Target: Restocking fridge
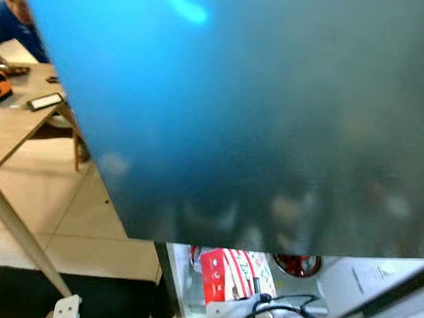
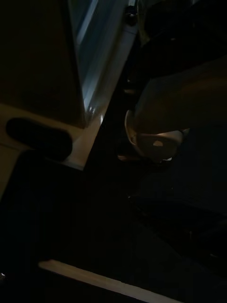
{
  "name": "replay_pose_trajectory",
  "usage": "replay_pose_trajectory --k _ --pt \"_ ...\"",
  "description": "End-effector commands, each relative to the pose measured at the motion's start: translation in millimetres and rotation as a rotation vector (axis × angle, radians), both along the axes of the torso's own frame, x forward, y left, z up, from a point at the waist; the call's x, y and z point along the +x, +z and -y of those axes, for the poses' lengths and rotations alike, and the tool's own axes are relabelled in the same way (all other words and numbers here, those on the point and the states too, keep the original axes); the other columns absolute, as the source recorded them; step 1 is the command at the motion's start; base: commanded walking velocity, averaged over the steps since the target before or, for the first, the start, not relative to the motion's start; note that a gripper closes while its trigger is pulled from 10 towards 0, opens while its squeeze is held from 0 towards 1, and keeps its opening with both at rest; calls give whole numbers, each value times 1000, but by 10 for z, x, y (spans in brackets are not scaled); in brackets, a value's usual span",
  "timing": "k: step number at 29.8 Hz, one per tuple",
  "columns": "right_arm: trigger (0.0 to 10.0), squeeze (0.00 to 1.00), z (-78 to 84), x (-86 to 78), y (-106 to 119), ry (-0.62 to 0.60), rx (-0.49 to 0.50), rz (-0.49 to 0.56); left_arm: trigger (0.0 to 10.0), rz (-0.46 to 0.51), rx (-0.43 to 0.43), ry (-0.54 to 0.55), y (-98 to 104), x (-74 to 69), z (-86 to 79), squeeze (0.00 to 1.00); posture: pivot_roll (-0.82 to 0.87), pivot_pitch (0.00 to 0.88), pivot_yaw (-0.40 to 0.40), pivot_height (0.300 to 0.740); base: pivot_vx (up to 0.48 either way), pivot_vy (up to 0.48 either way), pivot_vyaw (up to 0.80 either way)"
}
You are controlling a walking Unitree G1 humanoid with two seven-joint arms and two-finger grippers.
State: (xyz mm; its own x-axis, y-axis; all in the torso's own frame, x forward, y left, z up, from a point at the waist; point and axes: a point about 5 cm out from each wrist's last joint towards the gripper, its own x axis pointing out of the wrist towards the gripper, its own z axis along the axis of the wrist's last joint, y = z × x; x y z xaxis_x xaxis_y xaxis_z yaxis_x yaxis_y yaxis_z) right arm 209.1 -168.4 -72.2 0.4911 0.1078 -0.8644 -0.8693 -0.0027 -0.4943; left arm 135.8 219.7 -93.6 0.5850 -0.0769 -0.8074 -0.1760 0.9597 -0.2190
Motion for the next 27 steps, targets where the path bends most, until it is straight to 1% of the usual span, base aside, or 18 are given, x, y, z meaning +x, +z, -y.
replay_pose_trajectory --k 1,7,14,17,18,23,26,27 --pt "10000 0 96 -18 -4 -8 -35 -12 10000 -19 -2 -2 -23 -51 15 0 -62 0 21 740 0 0 0" --pt "10000 0 128 1 7 16 -70 -14 10000 -17 -12 -7 -25 -56 29 0 -65 0 20 740 0 0 0" --pt "10000 0 151 128 77 49 -134 22 10000 10 -50 -6 -15 -25 72 0 -65 0 14 740 0 0 0" --pt "10000 0 157 147 88 41 -140 25 10000 12 -53 -5 -14 -22 76 0 -65 0 14 740 0 0 0" --pt "10000 0 157 190 113 32 -153 42 10000 18 -61 -6 -11 -15 82 0 -66 0 13 735 0 0 0" --pt "10000 0 143 223 131 46 -166 59 10000 40 -78 -8 6 19 87 0 -65 0 13 720 0 0 0" --pt "10000 0 153 243 144 82 -207 70 10000 74 -91 -36 40 85 89 0 -63 0 11 706 0 0 0" --pt "10000 0 153 243 144 82 -207 70 10000 74 -91 -36 40 85 89 0 -63 0 11 706 0 0 0"
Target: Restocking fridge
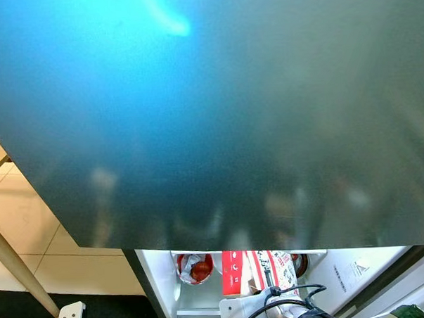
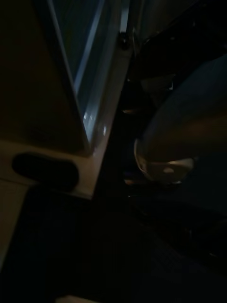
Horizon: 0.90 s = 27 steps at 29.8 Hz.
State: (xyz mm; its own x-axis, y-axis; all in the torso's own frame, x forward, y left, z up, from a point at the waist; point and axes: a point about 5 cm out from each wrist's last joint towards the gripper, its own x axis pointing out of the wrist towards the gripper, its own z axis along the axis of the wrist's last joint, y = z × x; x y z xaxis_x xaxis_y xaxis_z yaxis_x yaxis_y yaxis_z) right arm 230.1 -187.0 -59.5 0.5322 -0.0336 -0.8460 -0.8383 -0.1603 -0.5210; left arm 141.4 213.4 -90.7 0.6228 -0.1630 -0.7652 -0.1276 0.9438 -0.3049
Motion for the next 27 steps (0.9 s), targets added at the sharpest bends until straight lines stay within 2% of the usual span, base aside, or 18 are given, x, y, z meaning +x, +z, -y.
replay_pose_trajectory --k 1,10,19,24,27 --pt "10000 0 -33 33 17 21 -4 17 10000 20 -9 0 11 29 26 0 -63 0 11 706 0 0 0" --pt "10000 0 15 37 25 72 -65 -2 10000 58 1 -69 58 111 10 0 -69 0 9 676 0 0 0" --pt "10000 0 -36 17 13 112 -29 -51 10000 85 6 -142 82 149 39 0 -72 0 11 652 0 0 0" --pt "10000 0 -40 26 20 187 -76 -74 10000 108 30 -329 90 131 120 0 -74 0 9 632 0 0 0" --pt "10000 0 -38 43 31 210 -94 -72 10000 125 49 -393 105 132 117 0 -74 0 9 623 0 0 0"
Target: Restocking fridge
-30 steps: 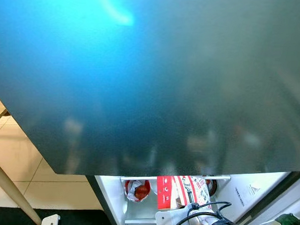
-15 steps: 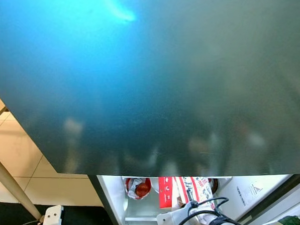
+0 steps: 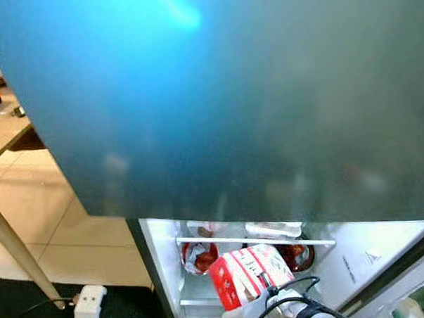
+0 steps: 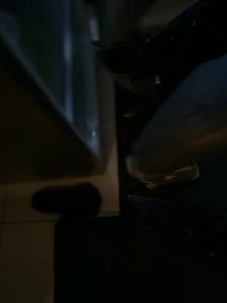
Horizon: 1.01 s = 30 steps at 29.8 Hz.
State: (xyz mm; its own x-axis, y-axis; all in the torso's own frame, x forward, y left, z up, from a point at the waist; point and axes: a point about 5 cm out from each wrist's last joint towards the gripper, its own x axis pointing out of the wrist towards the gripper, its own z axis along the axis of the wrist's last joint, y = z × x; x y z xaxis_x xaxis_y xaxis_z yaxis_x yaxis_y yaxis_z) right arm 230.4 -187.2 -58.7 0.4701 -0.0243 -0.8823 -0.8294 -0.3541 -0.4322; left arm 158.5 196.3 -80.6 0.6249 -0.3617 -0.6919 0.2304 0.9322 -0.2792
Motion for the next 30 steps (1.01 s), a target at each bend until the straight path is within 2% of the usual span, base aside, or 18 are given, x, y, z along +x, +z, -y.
replay_pose_trajectory --k 1,2,7,8,11,14,17,19,23,30 --pt "10000 0 -38 50 30 37 -4 7 10000 14 43 -72 12 -34 -62 0 -74 0 9 618 0 0 0" --pt "10000 0 -38 50 30 37 -4 7 10000 14 43 -72 12 -34 -62 0 -74 0 9 618 0 0 0" --pt "10000 0 -29 157 104 67 -23 44 10000 106 90 -236 110 87 -55 0 -67 0 10 593 0 0 0" --pt "10000 0 -29 157 104 67 -23 44 10000 106 90 -236 110 87 -55 0 -67 0 10 593 0 0 0" --pt "10000 0 -37 261 176 75 -25 94 10000 203 109 -345 212 227 9 0 -59 0 9 579 0 0 0" --pt "10000 0 -37 261 176 75 -25 94 10000 203 109 -345 212 227 9 0 -59 0 9 579 0 0 0" --pt "10000 0 -6 437 316 113 -87 166 10000 325 91 -464 343 370 146 0 -71 0 13 564 0 0 0" --pt "10000 0 10 518 387 118 -108 192 10000 374 80 -510 400 425 206 0 -78 0 17 554 0 0 0" --pt "10000 0 45 598 463 72 -106 206 10000 417 69 -574 455 472 276 0 -82 0 17 540 0 0 0" --pt "10000 0 108 662 533 31 -120 227 10000 464 39 -668 500 465 385 0 -86 0 18 515 0 0 0"
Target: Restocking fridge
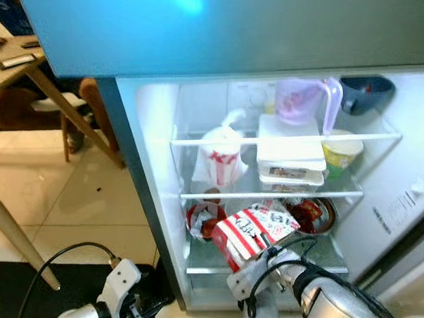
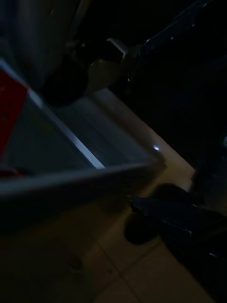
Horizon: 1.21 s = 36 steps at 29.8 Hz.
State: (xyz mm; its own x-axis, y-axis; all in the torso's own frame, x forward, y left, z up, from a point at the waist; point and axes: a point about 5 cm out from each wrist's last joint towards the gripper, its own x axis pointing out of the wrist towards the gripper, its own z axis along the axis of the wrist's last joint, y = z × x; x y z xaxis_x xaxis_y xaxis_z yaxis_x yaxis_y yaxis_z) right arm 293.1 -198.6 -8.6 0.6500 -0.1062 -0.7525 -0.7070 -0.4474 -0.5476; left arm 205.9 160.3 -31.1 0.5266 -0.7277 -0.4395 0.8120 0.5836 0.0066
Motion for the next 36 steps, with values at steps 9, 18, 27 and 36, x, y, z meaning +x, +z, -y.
replay_pose_trajectory --k 9,18,27,36 --pt "10000 0 82 134 150 -60 10 47 10000 74 -73 -120 114 1 194 0 -84 2 18 481 0 0 0" --pt "10000 0 158 253 297 -89 5 86 10000 121 -111 -148 190 34 297 0 -91 30 18 462 0 0 0" --pt "10000 0 260 469 596 -91 -23 181 10000 153 -166 -168 255 10 442 0 -95 51 18 427 0 0 0" --pt "10000 0 214 531 671 -62 -21 194 10000 149 -169 -172 257 1 457 0 -103 51 18 403 0 0 0"
